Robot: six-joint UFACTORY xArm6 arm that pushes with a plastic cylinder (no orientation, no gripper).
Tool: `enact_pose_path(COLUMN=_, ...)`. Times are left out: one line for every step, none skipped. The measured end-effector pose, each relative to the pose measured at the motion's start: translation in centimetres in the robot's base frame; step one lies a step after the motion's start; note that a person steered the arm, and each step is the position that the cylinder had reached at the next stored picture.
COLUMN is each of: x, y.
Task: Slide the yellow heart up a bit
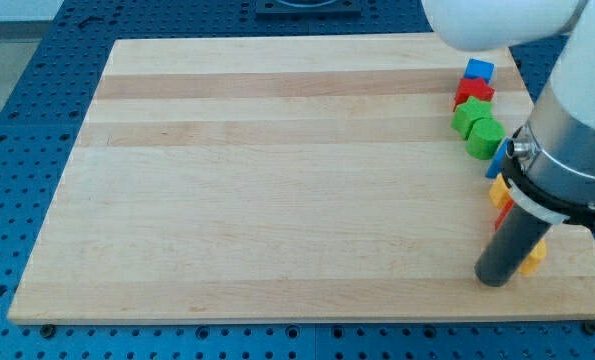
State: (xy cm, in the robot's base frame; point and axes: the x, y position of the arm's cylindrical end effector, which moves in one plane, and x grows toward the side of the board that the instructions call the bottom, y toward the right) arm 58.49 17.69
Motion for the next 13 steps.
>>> enact_pose_path(x=-0.2, y=-0.1)
enact_pose_path(x=1.9, y=-0.1)
enact_pose_path(x=3.1, y=0.0)
enact_pose_path(x=2.4, y=0.6)
enact_pose_path(x=0.9, y=0.6)
enact_pose_path(x=-0.9, y=0.6)
enact_pose_path(x=-1.8, y=0.6)
enact_pose_path(x=-1.2, y=0.7)
enact_pose_path(x=1.5, y=1.4)
enact_pose_path(x=3.2, y=4.0)
enact_pose_path(x=3.3, y=6.3)
enact_pose_path(x=2.8, y=6.6)
enact_pose_path(x=1.8, y=6.6)
